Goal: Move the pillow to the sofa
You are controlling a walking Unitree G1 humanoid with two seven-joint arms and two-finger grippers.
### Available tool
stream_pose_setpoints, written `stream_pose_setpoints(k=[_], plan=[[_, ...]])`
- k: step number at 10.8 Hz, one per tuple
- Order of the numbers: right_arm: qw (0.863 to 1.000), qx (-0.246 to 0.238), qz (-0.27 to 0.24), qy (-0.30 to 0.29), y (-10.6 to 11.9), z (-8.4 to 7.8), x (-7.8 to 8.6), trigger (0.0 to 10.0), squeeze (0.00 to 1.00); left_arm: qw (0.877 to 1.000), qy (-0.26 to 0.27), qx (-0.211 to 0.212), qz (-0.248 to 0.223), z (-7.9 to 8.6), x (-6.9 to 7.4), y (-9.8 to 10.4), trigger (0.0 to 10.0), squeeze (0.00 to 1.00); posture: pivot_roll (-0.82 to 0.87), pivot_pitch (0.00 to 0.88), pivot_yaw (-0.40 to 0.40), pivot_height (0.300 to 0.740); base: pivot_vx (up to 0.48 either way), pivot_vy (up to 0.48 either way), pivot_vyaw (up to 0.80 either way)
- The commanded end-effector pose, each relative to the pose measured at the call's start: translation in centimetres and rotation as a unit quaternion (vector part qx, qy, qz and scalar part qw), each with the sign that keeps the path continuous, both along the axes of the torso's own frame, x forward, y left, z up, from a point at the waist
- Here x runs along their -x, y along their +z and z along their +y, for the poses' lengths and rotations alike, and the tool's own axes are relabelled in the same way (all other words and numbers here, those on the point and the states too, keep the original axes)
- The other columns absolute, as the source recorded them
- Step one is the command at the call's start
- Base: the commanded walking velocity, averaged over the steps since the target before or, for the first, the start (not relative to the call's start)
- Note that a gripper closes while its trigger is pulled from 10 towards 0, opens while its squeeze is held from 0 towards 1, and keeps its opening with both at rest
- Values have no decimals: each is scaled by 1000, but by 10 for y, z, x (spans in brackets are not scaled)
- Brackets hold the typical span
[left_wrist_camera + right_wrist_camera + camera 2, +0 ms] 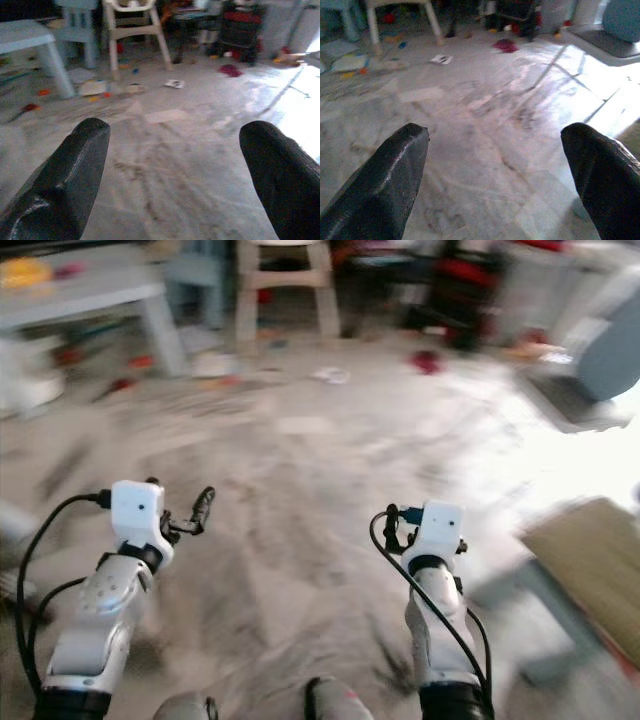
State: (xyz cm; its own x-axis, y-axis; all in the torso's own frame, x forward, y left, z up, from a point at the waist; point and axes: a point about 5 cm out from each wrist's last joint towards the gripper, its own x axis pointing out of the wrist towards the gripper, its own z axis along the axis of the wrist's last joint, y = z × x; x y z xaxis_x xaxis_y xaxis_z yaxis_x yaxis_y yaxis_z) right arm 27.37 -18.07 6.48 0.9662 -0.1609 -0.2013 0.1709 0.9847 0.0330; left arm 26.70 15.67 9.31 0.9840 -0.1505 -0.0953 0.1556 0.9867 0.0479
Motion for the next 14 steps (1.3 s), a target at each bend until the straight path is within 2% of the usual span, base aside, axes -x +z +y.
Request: stream_pose_setpoints(k=[1, 2, 4, 6, 14], plan=[[1000, 9, 0, -9, 0, -3, 0, 10000, 0, 1000, -11, 8, 2, -6, 0, 1, 10000, 0, 20, 89, -52, 740, 281, 0, -800], [1000, 13, 4, -5, -2, -3, 2, 10000, 0, 999, -2, 39, 16, -9, 1, -1, 10000, 0, 23, 95, -61, 740, 300, 0, -800], [1000, 12, 5, -5, -3, -2, 2, 10000, 0, 999, -13, 33, 12, -11, 3, 1, 10000, 0, 31, 101, -58, 740, 311, 0, -800], [1000, 12, 7, -12, -5, -1, 4, 10000, 0, 999, -14, 27, 19, -6, 4, -2, 10000, 0, 27, 102, -60, 740, 313, 0, -800], [999, 21, 6, -33, -4, -13, 2, 10000, 0, 999, -23, 28, 27, -10, 2, -3, 10000, 0, 21, 89, -62, 740, 304, 0, -800]])
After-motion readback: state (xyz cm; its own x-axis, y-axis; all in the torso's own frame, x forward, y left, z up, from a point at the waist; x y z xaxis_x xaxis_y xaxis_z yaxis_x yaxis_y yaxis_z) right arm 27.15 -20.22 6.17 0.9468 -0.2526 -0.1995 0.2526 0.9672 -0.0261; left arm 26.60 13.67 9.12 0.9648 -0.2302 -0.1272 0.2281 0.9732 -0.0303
